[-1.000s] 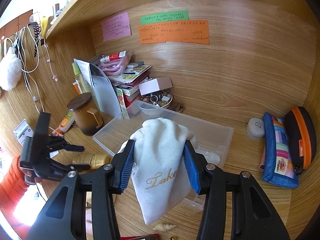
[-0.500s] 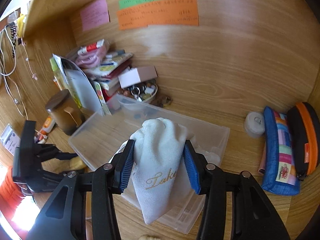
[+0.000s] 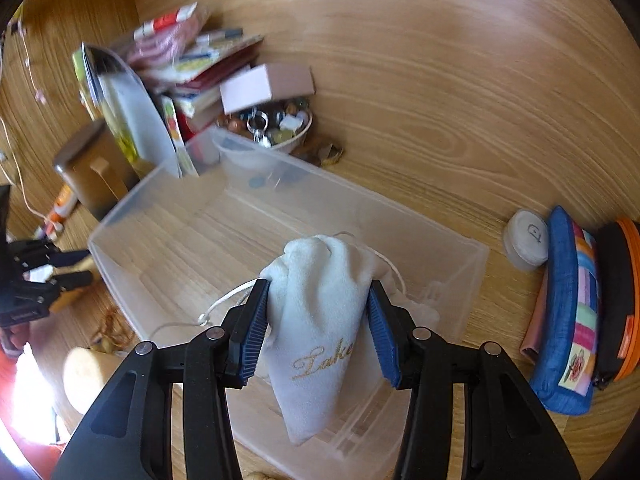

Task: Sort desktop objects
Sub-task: 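Carry the pouch into the clear bin and open the right tool while left carries the tube, then lower the cream tube into the clear bin and open the left tool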

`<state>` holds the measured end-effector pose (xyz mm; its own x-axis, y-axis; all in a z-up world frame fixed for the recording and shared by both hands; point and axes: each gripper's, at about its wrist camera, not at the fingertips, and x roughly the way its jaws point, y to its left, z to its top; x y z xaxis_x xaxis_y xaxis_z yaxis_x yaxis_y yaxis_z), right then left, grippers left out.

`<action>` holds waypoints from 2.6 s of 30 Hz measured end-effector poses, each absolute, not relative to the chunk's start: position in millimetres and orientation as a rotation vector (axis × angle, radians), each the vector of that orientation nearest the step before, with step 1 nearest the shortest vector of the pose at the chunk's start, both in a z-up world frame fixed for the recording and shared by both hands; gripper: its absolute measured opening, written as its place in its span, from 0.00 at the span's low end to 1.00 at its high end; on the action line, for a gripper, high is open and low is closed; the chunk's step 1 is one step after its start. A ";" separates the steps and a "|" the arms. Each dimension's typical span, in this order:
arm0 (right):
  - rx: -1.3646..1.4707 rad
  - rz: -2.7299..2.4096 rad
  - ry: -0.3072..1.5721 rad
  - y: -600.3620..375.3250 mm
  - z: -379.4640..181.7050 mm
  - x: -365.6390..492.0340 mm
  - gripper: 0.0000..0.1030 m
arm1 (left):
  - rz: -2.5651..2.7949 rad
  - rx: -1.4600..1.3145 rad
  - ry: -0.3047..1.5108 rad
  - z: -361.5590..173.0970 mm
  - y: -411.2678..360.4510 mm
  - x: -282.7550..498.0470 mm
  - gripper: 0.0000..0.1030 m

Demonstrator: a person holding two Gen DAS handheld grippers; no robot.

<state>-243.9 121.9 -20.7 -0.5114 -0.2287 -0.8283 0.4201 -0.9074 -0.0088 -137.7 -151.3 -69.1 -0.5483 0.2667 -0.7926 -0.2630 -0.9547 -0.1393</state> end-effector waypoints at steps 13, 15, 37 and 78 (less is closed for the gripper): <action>1.411 -2.365 0.539 90.7 -44.3 -258.0 0.47 | 2.518 -1.387 0.173 -85.9 -136.2 -135.8 0.43; 1.413 -2.370 0.546 90.1 -43.5 -257.5 0.48 | 2.539 -1.371 0.229 -86.8 -130.5 -133.3 0.43; 1.198 -2.483 0.471 90.0 14.3 -214.0 0.71 | 2.549 -1.309 -0.069 -72.9 -164.0 -122.5 0.25; 0.997 -2.442 0.318 105.7 25.5 -169.5 0.72 | 2.589 -0.818 -0.082 56.1 -97.1 -128.9 0.23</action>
<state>-169.5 105.7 25.5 -0.6192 -0.3439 -0.7059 0.5131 -0.8577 -0.0322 -128.9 -97.1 56.1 -0.7375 0.4108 -0.5360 -0.3762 -0.9091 -0.1791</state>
